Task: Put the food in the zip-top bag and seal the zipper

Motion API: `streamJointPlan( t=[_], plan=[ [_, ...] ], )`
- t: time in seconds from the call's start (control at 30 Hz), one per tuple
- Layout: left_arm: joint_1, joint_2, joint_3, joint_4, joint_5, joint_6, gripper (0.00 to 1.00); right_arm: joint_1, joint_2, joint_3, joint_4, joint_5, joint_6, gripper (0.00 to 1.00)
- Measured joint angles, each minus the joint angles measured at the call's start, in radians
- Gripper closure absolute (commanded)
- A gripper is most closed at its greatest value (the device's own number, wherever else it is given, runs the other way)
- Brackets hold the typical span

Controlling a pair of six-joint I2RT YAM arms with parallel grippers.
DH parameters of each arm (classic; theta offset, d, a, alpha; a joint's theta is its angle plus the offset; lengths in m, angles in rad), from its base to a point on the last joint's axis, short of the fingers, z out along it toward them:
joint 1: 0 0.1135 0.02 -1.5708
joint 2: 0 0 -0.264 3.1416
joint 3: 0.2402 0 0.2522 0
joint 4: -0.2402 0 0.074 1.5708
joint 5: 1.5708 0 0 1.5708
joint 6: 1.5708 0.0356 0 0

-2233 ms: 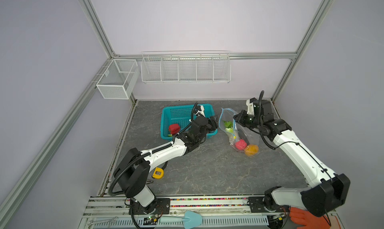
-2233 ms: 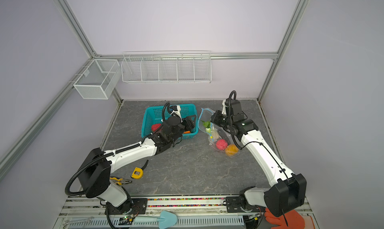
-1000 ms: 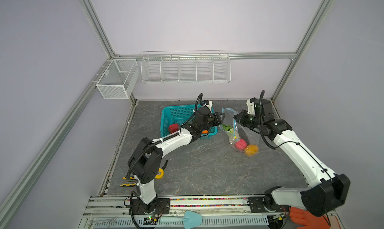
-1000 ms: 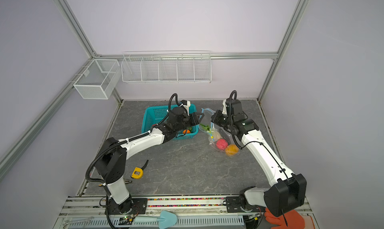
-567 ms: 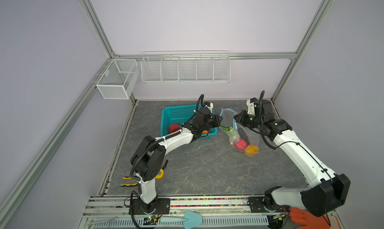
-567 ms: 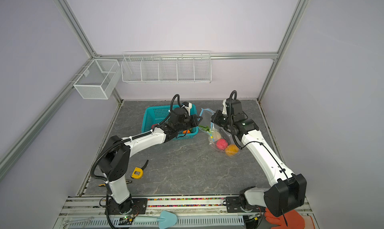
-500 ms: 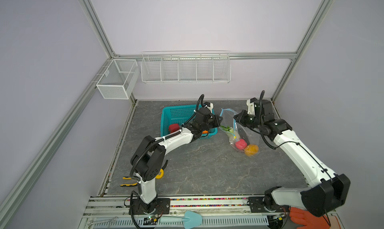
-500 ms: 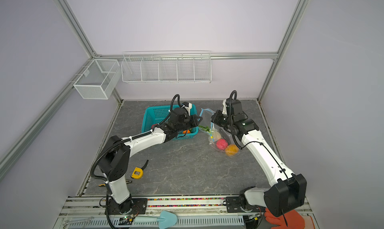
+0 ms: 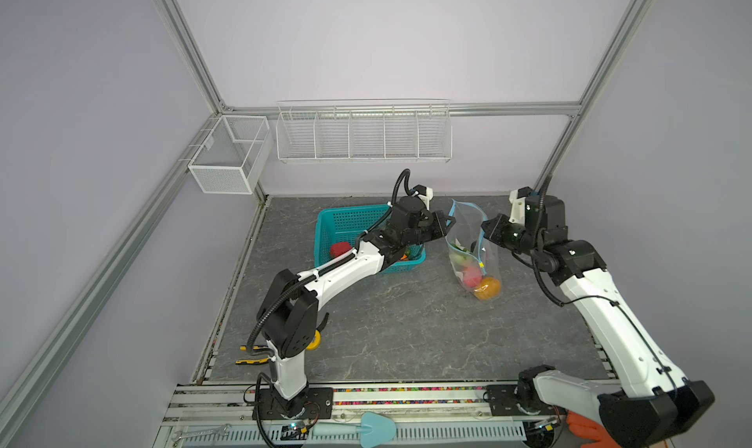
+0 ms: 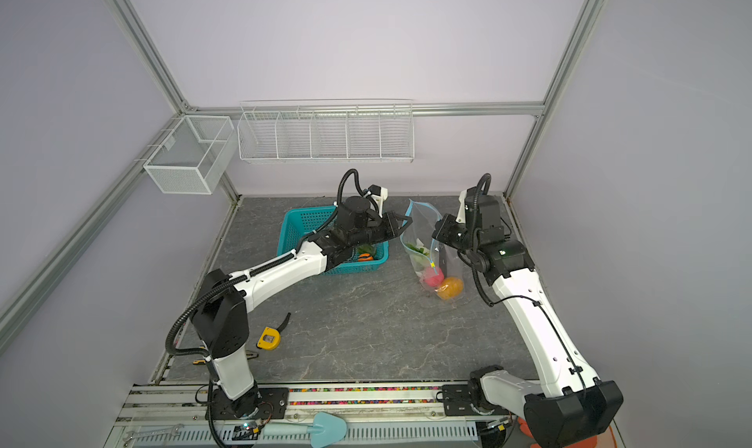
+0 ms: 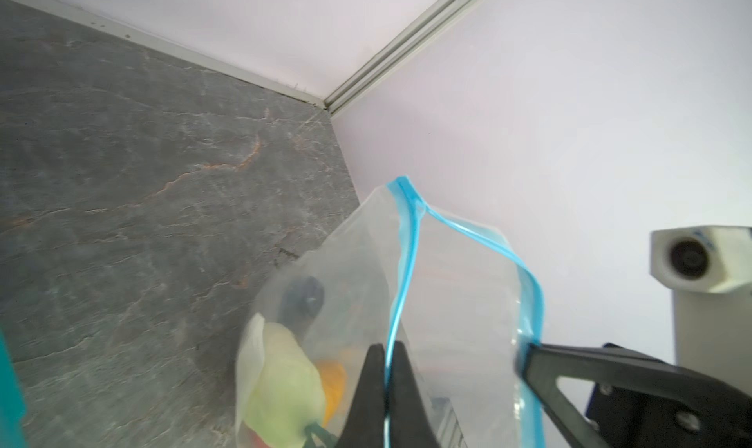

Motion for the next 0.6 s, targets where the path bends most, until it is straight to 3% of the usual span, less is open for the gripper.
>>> streamJointPlan(
  t=[0.6],
  plan=[
    [-0.075,0.054,0.248,-0.072,-0.003,-0.024,1.00,-0.079,-0.067,0.198,-0.168,0.186,-0.111,0.94]
  ],
)
